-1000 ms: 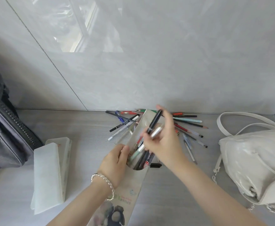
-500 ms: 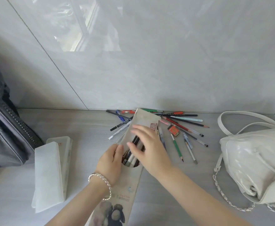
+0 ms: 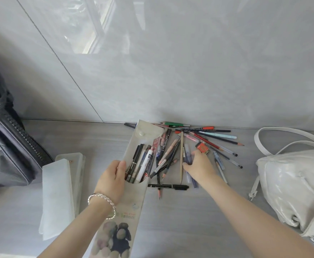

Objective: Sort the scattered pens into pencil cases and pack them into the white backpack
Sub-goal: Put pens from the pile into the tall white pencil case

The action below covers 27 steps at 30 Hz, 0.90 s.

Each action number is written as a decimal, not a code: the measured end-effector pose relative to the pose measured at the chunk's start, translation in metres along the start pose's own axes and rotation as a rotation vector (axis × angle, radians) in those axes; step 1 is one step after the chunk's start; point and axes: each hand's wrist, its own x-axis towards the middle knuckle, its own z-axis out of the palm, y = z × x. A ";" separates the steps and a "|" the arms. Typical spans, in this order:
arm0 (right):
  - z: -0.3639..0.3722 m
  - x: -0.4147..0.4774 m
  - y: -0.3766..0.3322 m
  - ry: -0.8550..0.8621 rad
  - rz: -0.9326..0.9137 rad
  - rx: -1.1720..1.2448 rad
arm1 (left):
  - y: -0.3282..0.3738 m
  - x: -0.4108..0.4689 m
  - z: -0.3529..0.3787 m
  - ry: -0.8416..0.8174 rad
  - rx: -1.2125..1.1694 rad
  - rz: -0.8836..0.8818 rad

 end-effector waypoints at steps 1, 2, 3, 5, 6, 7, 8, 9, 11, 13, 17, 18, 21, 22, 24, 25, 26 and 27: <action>0.003 0.003 -0.002 -0.011 0.013 -0.020 | -0.001 0.000 0.000 0.000 -0.005 -0.001; 0.004 0.006 -0.004 -0.016 0.030 -0.049 | -0.002 -0.001 0.001 -0.001 -0.008 -0.003; 0.004 0.008 -0.008 -0.031 0.055 -0.077 | -0.002 -0.001 0.001 -0.003 -0.006 -0.006; 0.002 0.009 -0.011 -0.070 0.083 -0.101 | -0.003 -0.002 0.002 -0.015 -0.001 -0.015; 0.001 0.010 -0.009 -0.078 0.074 -0.096 | -0.004 -0.003 0.003 -0.025 -0.001 -0.018; -0.003 0.006 -0.008 -0.088 0.070 -0.093 | -0.003 -0.004 0.003 -0.034 -0.002 -0.018; -0.003 0.006 -0.005 -0.092 0.056 -0.066 | -0.003 -0.004 0.004 -0.039 -0.002 -0.018; -0.007 0.003 -0.003 -0.110 0.069 -0.029 | -0.002 -0.005 0.004 -0.040 -0.001 -0.015; -0.014 -0.004 0.005 -0.107 0.059 0.035 | 0.000 -0.006 0.004 -0.040 0.004 -0.010; -0.024 -0.015 0.013 -0.052 -0.003 0.083 | 0.000 -0.007 0.005 -0.042 0.000 -0.006; -0.044 -0.049 0.025 -0.021 -0.152 0.284 | 0.001 -0.010 0.007 -0.064 0.002 0.003; -0.047 -0.058 0.025 -0.007 -0.193 0.303 | 0.001 -0.011 0.008 -0.070 0.007 0.006; -0.052 -0.070 0.024 0.022 -0.178 0.371 | 0.001 -0.011 0.012 -0.087 0.008 0.008; -0.056 -0.076 0.020 0.012 -0.171 0.401 | 0.002 -0.012 0.014 -0.091 0.009 0.009; -0.063 -0.082 0.009 -0.087 -0.182 0.474 | 0.003 -0.012 0.017 -0.095 0.009 0.019; -0.066 -0.084 0.003 -0.169 -0.201 0.487 | 0.003 -0.012 0.019 -0.095 0.009 0.024; -0.070 -0.089 -0.005 -0.209 -0.225 0.477 | 0.004 -0.013 0.019 -0.094 0.014 0.030; -0.070 -0.091 -0.010 -0.190 -0.248 0.443 | 0.005 -0.013 0.020 -0.094 0.018 0.035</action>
